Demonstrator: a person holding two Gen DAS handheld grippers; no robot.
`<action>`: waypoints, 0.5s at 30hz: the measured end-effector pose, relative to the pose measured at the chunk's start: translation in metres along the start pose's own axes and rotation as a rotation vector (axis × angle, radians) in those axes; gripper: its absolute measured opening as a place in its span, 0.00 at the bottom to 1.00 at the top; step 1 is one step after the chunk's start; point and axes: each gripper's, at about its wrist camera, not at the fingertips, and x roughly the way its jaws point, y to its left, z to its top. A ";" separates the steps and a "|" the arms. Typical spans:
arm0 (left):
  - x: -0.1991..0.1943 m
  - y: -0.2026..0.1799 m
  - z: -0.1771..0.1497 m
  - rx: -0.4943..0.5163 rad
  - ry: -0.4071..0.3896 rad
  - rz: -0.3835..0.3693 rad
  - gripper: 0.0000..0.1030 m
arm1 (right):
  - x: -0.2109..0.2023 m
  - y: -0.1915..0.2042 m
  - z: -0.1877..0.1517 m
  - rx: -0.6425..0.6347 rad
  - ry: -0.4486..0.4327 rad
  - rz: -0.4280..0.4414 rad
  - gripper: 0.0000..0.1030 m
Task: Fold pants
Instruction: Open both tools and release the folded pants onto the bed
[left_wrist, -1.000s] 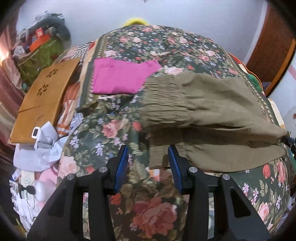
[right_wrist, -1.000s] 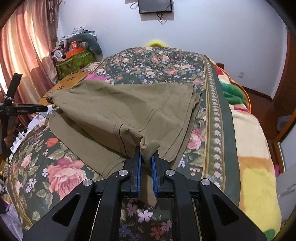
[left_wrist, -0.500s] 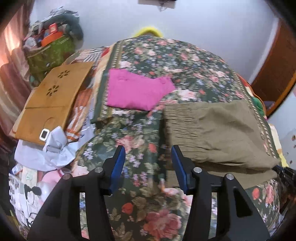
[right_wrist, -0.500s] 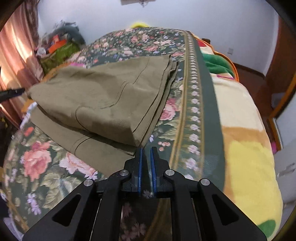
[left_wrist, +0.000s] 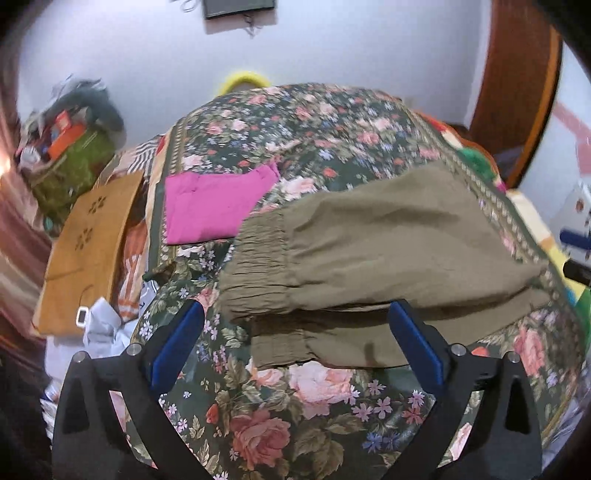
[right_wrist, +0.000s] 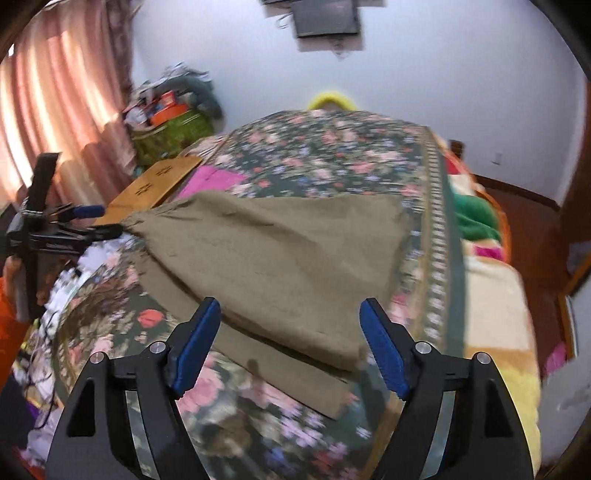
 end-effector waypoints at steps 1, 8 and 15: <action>0.005 -0.006 0.000 0.026 0.015 0.007 0.98 | 0.008 0.007 0.002 -0.020 0.016 0.024 0.72; 0.026 -0.032 -0.004 0.167 0.053 0.073 0.98 | 0.049 0.038 0.005 -0.173 0.114 0.071 0.72; 0.026 -0.054 0.004 0.260 0.030 0.021 0.92 | 0.072 0.049 0.009 -0.259 0.150 0.070 0.43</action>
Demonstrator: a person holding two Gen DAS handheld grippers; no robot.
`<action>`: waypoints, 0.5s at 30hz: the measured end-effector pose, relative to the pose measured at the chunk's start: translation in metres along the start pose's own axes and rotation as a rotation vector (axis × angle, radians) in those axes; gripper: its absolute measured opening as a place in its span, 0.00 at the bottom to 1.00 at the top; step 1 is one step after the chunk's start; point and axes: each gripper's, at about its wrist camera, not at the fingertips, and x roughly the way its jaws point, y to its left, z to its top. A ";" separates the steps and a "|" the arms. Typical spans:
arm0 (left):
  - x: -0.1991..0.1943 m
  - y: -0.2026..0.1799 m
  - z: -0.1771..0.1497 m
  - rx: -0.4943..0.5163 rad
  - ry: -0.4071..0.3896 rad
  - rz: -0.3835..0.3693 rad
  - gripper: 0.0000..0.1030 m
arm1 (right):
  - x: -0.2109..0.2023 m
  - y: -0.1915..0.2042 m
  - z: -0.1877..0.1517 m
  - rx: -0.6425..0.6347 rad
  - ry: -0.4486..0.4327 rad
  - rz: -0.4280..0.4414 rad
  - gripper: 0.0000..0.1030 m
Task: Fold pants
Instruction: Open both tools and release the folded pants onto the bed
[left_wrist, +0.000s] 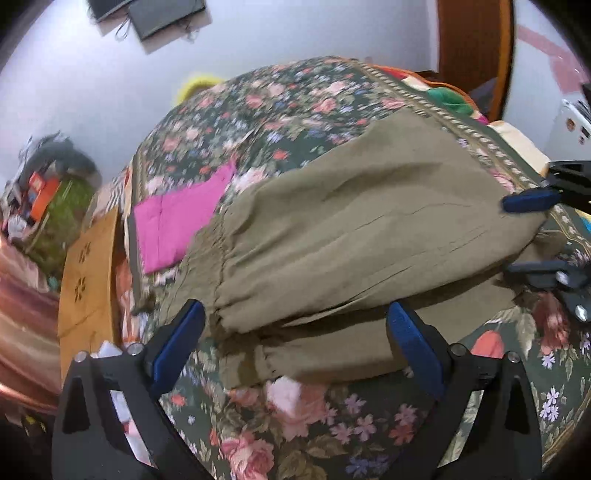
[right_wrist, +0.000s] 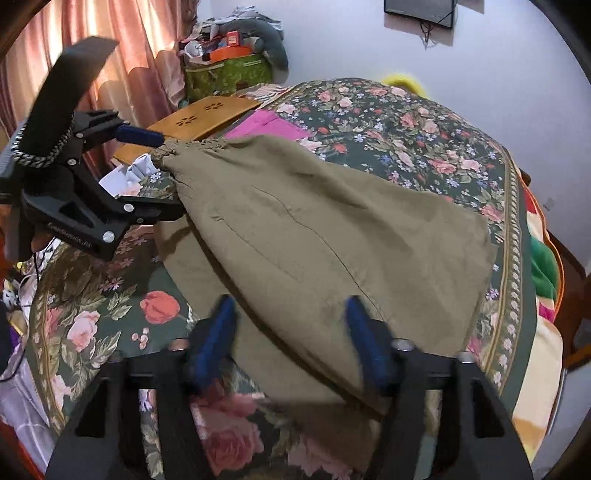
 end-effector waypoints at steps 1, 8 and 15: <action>0.001 -0.002 0.002 0.015 -0.006 0.002 0.89 | 0.001 0.000 0.001 -0.004 -0.001 -0.019 0.30; 0.019 -0.012 0.001 0.043 0.072 0.016 0.22 | -0.014 0.011 0.002 -0.094 -0.057 -0.112 0.08; -0.004 -0.008 -0.009 -0.048 0.023 -0.081 0.16 | -0.035 0.018 -0.004 -0.144 -0.099 -0.143 0.08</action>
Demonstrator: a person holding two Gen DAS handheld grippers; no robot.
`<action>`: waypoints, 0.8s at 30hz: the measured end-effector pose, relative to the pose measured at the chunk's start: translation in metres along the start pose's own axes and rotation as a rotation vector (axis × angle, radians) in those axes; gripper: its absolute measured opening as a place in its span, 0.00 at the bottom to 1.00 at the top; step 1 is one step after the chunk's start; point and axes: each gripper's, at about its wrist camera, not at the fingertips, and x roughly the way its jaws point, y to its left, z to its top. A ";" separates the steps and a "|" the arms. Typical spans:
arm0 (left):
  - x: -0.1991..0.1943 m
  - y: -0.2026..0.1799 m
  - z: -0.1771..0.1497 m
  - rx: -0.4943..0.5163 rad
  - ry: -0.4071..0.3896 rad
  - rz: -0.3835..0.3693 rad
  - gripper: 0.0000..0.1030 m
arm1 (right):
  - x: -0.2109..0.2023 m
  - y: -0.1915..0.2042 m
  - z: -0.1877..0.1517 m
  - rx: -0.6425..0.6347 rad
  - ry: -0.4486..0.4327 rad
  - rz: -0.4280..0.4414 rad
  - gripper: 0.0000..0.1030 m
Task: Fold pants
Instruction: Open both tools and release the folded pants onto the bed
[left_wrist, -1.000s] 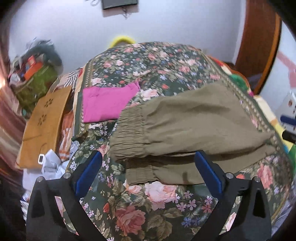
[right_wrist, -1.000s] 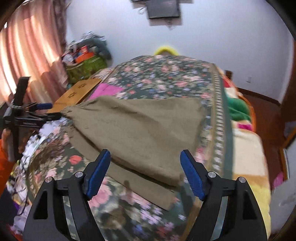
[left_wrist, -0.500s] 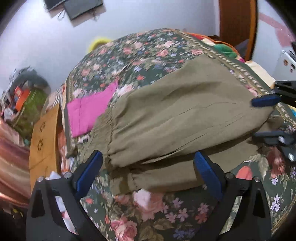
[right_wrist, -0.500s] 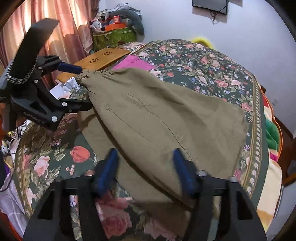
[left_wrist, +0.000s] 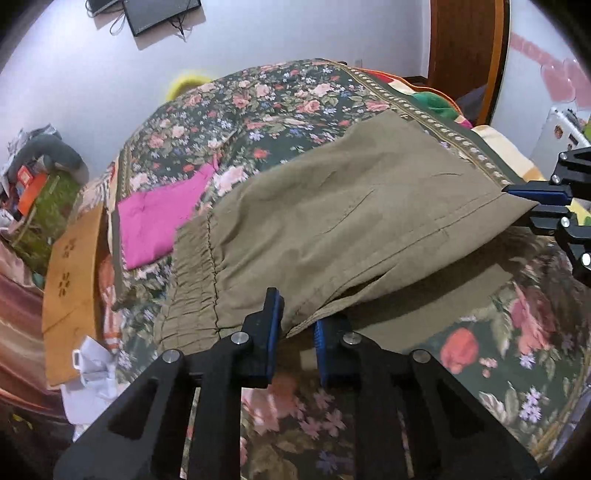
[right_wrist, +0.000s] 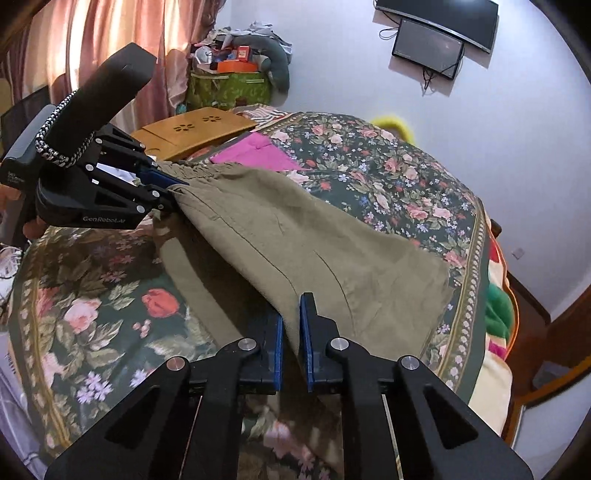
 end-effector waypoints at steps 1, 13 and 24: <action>0.001 -0.002 -0.003 -0.002 0.004 -0.002 0.16 | 0.001 0.001 -0.003 -0.002 0.005 0.001 0.08; -0.011 -0.002 -0.029 -0.086 0.033 -0.004 0.69 | 0.007 0.000 -0.035 0.128 0.059 0.067 0.24; -0.034 0.072 -0.031 -0.330 -0.028 0.011 0.77 | -0.043 -0.030 -0.046 0.323 -0.080 -0.008 0.51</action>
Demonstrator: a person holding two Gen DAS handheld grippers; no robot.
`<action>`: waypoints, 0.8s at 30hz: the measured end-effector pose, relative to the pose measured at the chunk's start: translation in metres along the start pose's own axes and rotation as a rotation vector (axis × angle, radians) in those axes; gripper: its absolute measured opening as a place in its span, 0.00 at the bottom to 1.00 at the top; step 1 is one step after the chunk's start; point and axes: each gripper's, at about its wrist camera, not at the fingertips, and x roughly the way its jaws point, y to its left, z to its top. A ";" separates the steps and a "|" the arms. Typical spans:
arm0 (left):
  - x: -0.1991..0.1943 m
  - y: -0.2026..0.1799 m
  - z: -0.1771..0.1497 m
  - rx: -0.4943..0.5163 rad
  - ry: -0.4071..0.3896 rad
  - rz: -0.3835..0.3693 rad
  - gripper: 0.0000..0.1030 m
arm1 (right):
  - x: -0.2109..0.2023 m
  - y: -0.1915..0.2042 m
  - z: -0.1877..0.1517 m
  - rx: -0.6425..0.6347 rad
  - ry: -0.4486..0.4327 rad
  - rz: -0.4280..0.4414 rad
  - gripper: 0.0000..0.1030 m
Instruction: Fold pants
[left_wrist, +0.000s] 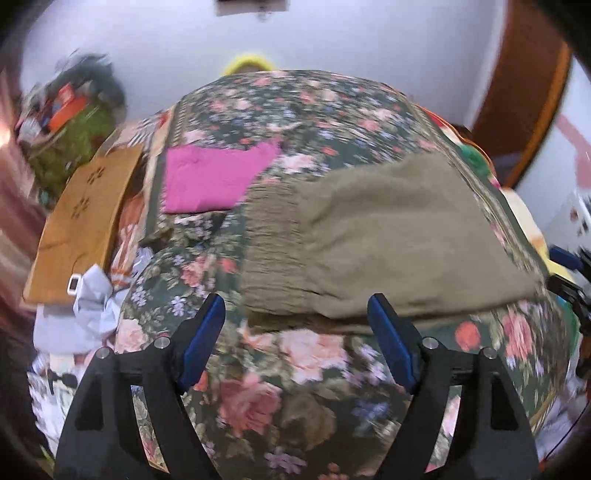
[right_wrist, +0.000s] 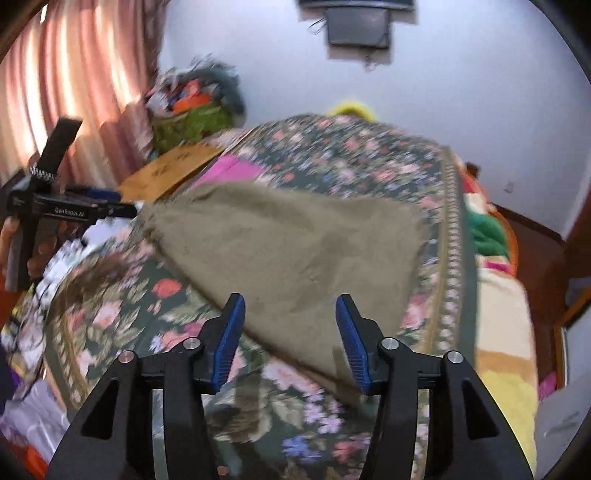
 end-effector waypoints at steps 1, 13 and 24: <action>0.003 0.005 0.003 -0.018 0.005 0.001 0.77 | -0.002 -0.001 0.002 0.013 -0.009 -0.008 0.53; 0.069 0.022 0.002 -0.135 0.135 -0.119 0.77 | 0.074 0.029 0.044 0.170 0.079 0.180 0.53; 0.064 0.034 -0.013 -0.107 0.070 -0.052 0.71 | 0.094 0.042 0.019 0.089 0.211 0.159 0.53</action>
